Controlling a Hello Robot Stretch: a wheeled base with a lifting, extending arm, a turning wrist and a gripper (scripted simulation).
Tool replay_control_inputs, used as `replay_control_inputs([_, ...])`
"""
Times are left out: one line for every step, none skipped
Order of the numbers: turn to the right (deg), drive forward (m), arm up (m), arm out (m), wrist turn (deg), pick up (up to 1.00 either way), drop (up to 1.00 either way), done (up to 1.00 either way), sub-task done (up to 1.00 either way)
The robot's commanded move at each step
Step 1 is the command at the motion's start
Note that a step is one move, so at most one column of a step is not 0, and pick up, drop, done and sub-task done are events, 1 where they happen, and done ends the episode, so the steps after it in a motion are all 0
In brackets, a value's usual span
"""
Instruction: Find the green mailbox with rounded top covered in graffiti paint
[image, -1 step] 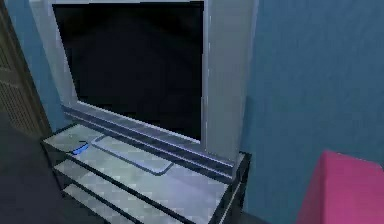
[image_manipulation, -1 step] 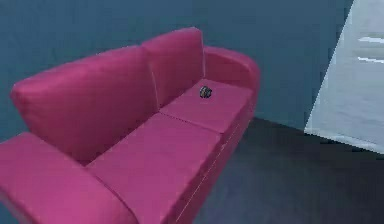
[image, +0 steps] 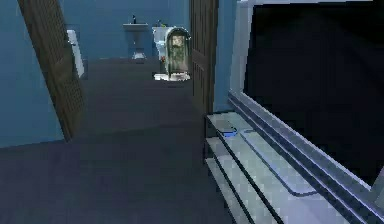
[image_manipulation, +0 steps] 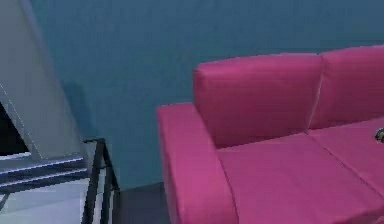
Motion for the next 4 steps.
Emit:
replay_control_inputs([-45.0,0.00,0.00,0.00,0.0,0.00,0.00,0.00,0.00])
replay_control_inputs([-45.0,0.00,0.00,0.00,0.0,0.00,0.00,0.00,0.00])
replay_control_inputs([-15.0,0.00,0.00,0.00,0.0,0.00,0.00,0.00,0.00])
replay_control_inputs([0.0,0.25,0.00,0.00,0.0,0.00,0.00,0.00,0.00])
